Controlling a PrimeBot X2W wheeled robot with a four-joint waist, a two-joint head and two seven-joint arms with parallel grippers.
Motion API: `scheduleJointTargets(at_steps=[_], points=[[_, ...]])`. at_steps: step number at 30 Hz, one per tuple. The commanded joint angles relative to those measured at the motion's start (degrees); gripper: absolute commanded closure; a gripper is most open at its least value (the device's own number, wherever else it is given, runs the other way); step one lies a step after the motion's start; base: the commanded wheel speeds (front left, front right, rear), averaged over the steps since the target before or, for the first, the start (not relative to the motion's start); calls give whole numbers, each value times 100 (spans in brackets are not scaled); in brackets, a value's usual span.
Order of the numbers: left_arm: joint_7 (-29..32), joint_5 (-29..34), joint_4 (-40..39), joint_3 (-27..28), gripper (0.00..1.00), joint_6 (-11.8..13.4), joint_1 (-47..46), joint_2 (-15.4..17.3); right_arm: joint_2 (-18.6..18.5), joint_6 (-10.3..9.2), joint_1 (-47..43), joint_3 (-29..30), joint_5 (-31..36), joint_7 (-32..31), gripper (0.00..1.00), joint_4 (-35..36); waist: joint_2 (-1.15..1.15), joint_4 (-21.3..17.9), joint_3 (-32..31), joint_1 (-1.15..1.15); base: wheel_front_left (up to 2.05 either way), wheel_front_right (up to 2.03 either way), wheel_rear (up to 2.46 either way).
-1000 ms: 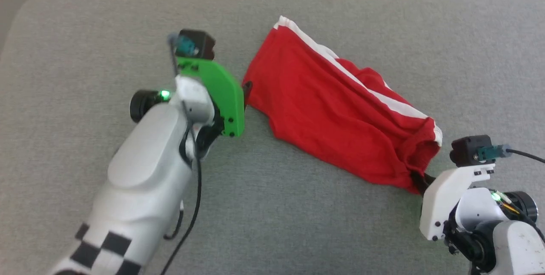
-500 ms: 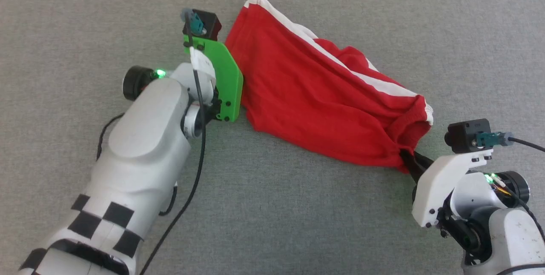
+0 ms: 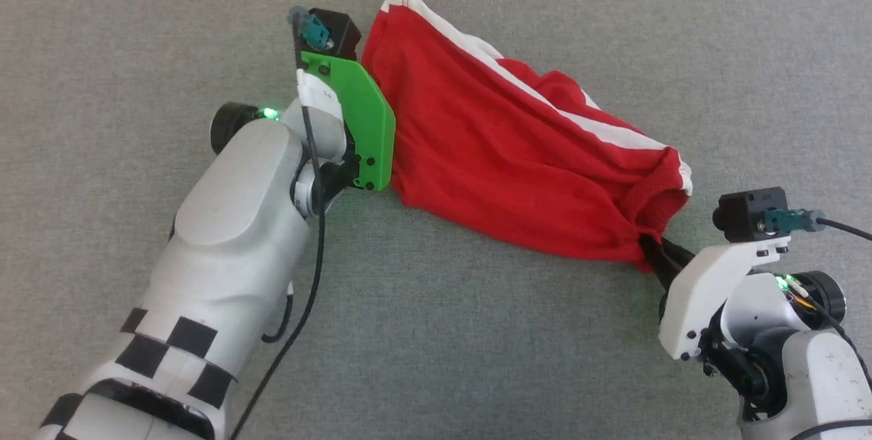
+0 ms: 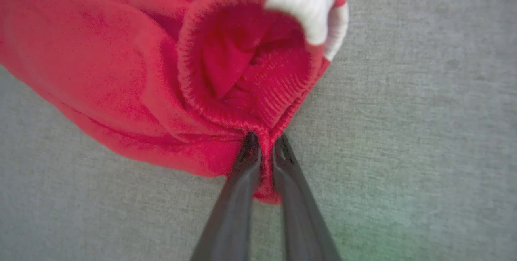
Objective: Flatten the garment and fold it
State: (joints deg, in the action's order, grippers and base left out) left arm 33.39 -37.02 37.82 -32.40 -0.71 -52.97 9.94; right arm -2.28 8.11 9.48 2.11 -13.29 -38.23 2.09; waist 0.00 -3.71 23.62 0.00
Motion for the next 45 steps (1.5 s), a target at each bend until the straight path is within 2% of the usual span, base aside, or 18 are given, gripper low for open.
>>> scheduleJointTargets(at_steps=[1,8,16,22,27,37,39,40,41,42,43,44,45], points=[[-11,-53,78,-1,100,-29,176,8,-60,-62,-48,96,17,-44,100,-260,0,80,-110,0,0,0,0],[-48,-371,-54,224,100,-45,422,70,-60,-62,-123,190,-72,-312,100,-221,0,350,-580,0,0,0,0],[170,-723,-609,346,100,86,1203,213,-60,-62,-307,477,201,-1106,100,142,0,734,-1172,0,0,0,0],[118,-891,-1335,451,100,345,2047,366,-133,-62,-500,459,198,-1477,100,280,0,960,-1399,0,0,0,0],[76,-1081,-1906,578,100,662,2853,436,-243,-62,-641,418,163,-1662,100,288,0,1083,-1518,0,0,0,0],[0,-1365,-2694,712,100,1156,4291,530,-400,-62,-923,378,127,-1789,100,136,0,1150,-1722,0,0,0,0],[-27,-1383,-2748,730,100,1191,4375,529,-378,-62,-986,376,132,-1765,100,68,0,1166,-1745,0,0,0,0],[-71,-1374,-2775,744,86,1209,4398,529,-375,-62,-1014,364,148,-1735,100,33,0,1175,-1755,0,0,0,0],[-97,-1373,-2787,754,62,1217,4413,527,-358,-62,-1027,363,134,-1698,100,7,0,1178,-1764,0,0,0,0],[-126,-1365,-2802,764,0,1224,4425,533,-345,-62,-1038,345,133,-1651,70,-27,0,1178,-1775,0,0,0,0],[-147,-1360,-2812,772,0,1230,4432,537,-350,-62,-1050,306,142,-1625,40,-53,0,1177,-1785,0,0,0,0],[-160,-1361,-2822,783,0,1241,4442,542,-346,-62,-1064,278,120,-1596,0,-85,0,1173,-1805,0,0,0,0],[-196,-1356,-2845,806,0,1251,4449,553,-341,-62,-1075,262,99,-1557,0,-101,0,1168,-1824,0,0,0,0]])
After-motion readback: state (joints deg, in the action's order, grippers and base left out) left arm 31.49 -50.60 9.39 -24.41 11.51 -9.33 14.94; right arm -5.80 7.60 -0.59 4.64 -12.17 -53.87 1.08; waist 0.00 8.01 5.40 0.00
